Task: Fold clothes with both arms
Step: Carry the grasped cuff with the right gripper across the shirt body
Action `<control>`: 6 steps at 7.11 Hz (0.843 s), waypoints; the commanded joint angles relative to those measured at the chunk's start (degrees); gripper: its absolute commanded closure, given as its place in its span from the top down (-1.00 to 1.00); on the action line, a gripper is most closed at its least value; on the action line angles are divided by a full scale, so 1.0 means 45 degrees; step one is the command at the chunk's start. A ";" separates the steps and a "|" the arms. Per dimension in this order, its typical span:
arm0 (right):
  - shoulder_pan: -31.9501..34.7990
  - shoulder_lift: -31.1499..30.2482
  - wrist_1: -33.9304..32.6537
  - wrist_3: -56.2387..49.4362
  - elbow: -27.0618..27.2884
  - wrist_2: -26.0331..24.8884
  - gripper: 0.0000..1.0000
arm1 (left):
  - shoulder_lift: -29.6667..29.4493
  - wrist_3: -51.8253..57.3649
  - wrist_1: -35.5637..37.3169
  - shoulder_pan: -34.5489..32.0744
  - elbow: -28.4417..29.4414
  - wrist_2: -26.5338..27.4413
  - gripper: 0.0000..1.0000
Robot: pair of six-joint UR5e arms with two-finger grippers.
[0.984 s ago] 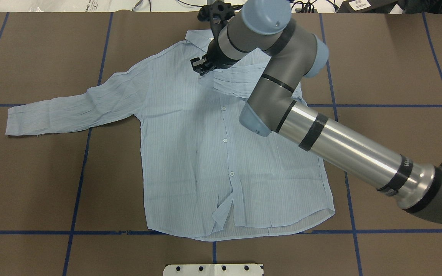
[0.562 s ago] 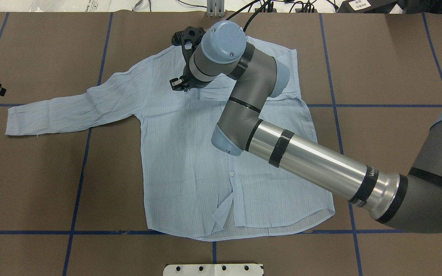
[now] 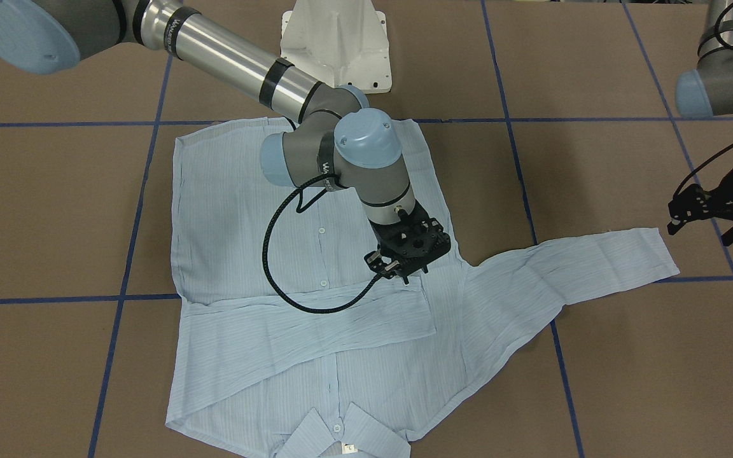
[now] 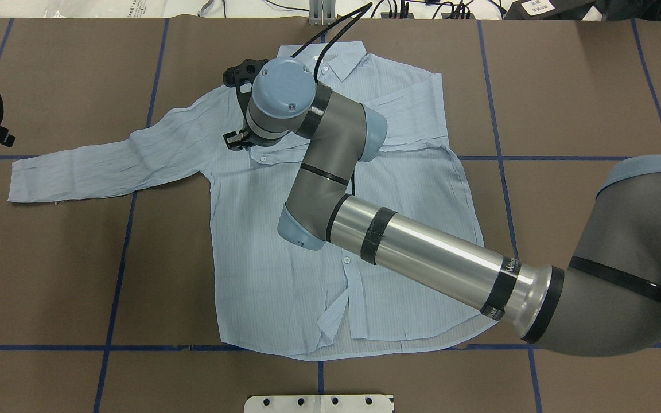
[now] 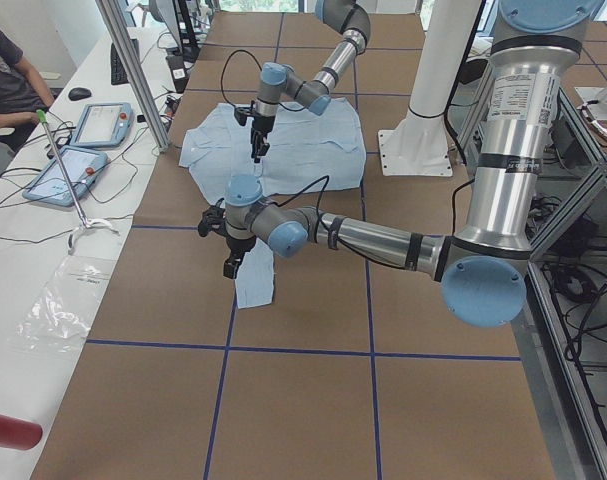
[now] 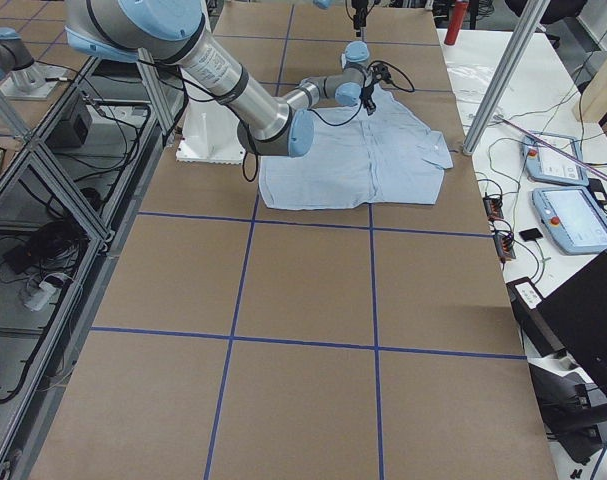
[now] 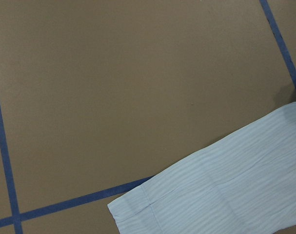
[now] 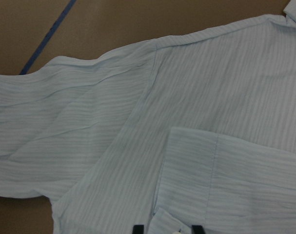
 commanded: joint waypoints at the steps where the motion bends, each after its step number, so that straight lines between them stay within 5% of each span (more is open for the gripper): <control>1: -0.0055 0.0170 -0.0040 0.0654 -0.0103 -0.0151 1.00 | -0.0030 -0.0039 -0.0182 0.0176 0.0102 0.0155 0.99; 3: -0.0016 0.0092 -0.1337 0.2115 0.0983 -0.0093 0.99 | 0.0282 -0.0794 -0.0397 0.0196 0.0218 0.0253 0.99; 5: 0.0236 -0.0646 -0.5491 0.2302 0.3791 0.0082 0.99 | 0.0770 -0.3654 -0.4419 0.0602 0.1947 0.0995 0.99; 6: 0.0760 -0.1559 -0.6437 0.2224 0.5060 0.1108 0.99 | 0.0752 -0.5199 -0.5350 0.1418 0.2499 0.1673 0.99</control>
